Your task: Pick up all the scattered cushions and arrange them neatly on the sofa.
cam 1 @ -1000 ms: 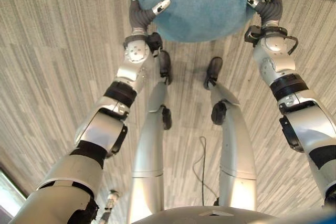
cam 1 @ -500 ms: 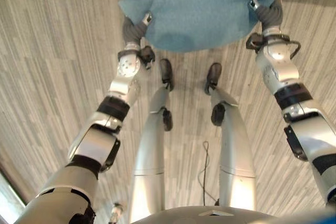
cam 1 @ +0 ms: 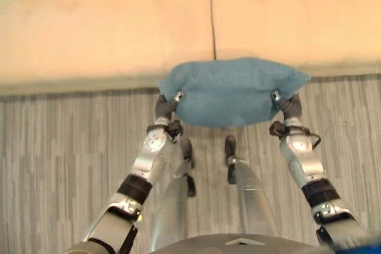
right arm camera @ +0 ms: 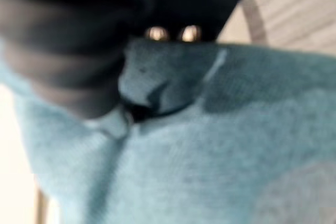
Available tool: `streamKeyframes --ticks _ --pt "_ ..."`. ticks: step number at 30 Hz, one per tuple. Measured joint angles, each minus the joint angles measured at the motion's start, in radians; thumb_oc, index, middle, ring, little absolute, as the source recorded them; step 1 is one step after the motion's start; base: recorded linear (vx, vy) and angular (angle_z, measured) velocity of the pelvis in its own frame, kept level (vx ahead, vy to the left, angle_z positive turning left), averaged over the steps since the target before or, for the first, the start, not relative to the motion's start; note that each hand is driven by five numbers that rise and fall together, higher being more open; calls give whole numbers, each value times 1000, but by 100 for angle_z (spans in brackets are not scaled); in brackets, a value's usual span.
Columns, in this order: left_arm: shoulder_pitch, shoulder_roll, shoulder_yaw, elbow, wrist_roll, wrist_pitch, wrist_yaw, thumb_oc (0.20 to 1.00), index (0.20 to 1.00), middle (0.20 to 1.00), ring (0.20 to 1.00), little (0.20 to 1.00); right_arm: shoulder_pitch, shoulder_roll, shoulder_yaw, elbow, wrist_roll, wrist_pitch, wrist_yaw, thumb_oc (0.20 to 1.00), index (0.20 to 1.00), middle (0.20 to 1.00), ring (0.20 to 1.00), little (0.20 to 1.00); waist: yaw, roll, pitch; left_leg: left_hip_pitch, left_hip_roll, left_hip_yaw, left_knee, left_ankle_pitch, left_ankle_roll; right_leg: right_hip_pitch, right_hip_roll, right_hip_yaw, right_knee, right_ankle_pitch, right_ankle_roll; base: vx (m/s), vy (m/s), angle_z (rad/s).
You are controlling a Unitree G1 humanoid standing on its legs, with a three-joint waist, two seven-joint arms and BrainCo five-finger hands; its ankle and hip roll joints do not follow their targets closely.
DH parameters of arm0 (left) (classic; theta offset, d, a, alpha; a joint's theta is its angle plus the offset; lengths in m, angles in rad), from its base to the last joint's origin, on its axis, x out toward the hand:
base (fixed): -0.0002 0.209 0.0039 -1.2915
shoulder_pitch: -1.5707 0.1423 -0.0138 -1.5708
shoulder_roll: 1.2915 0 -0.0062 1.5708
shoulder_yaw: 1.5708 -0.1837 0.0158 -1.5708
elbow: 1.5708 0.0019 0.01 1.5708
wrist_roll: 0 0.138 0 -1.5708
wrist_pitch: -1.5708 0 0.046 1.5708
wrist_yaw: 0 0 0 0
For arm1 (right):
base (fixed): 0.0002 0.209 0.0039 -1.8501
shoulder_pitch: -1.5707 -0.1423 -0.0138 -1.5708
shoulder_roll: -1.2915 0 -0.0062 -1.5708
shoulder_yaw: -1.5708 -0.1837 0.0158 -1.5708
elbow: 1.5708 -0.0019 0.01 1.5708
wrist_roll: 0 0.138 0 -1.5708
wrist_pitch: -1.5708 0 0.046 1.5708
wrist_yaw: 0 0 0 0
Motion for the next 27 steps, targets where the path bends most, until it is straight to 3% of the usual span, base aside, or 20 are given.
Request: streamKeyframes --ticks 2,5,9,13,14,15,16,17,18,21,23,24,26,27 --pt "56 15 -18 -5 28 19 -32 200 200 200 200 200 68 -4 -36 -7 -56 29 26 200 200 200 200 200 -6 8 -5 130 1 6 -45 10 7 138 14 1 -65 24 -2 24 18 -14" --pt "102 23 -23 -28 57 24 -53 200 200 200 200 200 114 -2 -51 -16 -75 31 40 200 200 200 200 200 -21 17 -19 228 11 18 -94 -1 -8 234 20 5 -126 26 5 31 21 -17" --pt "167 38 -23 -63 93 40 -90 200 200 200 200 200 163 1 -67 -20 -104 50 74 200 200 200 200 200 -53 31 -32 393 14 66 -157 -4 1 403 44 44 -248 73 20 23 40 -43" --pt "194 32 -20 -78 94 41 -92 200 200 200 200 200 185 0 -66 -28 -113 57 80 200 200 200 200 200 -61 36 -75 443 19 141 -158 -31 1 446 56 94 -306 112 33 -3 -19 -52" --pt "203 31 -5 -80 94 41 -92 200 200 200 200 200 176 4 -60 -28 -114 66 83 200 200 200 200 200 -46 30 -74 461 27 186 -158 -35 -3 444 65 90 -306 136 43 -10 -113 -100" --pt "220 32 12 -80 94 42 -89 200 200 200 200 200 168 5 -41 -28 -117 75 89 200 200 200 200 200 -24 24 -75 483 38 230 -158 -42 -5 442 79 58 -312 165 47 -7 -220 -177" --pt "253 36 46 -81 94 43 -91 200 200 200 200 200 170 7 -10 -30 -138 78 102 200 200 200 200 200 8 5 -86 525 57 308 -158 -59 -10 459 69 -97 -353 152 68 -11 -187 -171" --pt "265 33 52 -80 94 44 -90 200 200 200 200 200 175 9 -4 -30 -144 78 110 200 200 200 200 200 8 8 -90 539 69 328 -159 -66 -13 479 49 -208 -355 134 48 7 -227 -129" --pt "268 33 52 -81 94 44 -92 200 200 200 200 200 185 10 -4 -31 -144 77 111 200 200 200 200 200 5 7 -93 542 75 325 -164 -82 -18 481 35 -267 -341 128 62 29 -175 -49" --pt "270 14 42 -76 94 60 -108 200 200 200 200 200 219 1 -19 -39 -144 79 117 200 200 200 200 200 -18 1 -96 555 85 297 -164 -89 -41 491 53 -272 -342 138 32 66 -304 -9" --pt "283 -35 23 -64 91 83 -128 200 200 200 200 200 267 -47 -31 -52 -144 86 122 200 200 200 200 200 -33 27 -108 533 115 259 -149 -93 -47 482 98 -242 -342 115 -9 138 -430 -1" --pt "280 -43 9 -36 91 88 -135 200 200 200 200 200 280 -61 -39 -44 -144 91 133 200 200 200 200 200 -52 24 -106 500 140 237 -44 -105 -89 486 118 -220 -338 91 -59 152 -339 6" --pt "290 -48 -10 1 85 106 -138 200 200 200 200 200 308 -62 -39 -43 -143 106 138 200 200 200 200 200 -47 2 -99 392 196 196 274 -135 -89 551 131 -208 -382 82 -94 47 -179 -17" --pt "300 -65 -8 -19 83 106 -140 200 200 200 200 200 298 -72 -54 -47 -143 107 144 200 200 200 200 200 -16 -16 -86 176 182 -6 655 -151 -91 525 146 -159 -355 85 -161 102 0 -74"
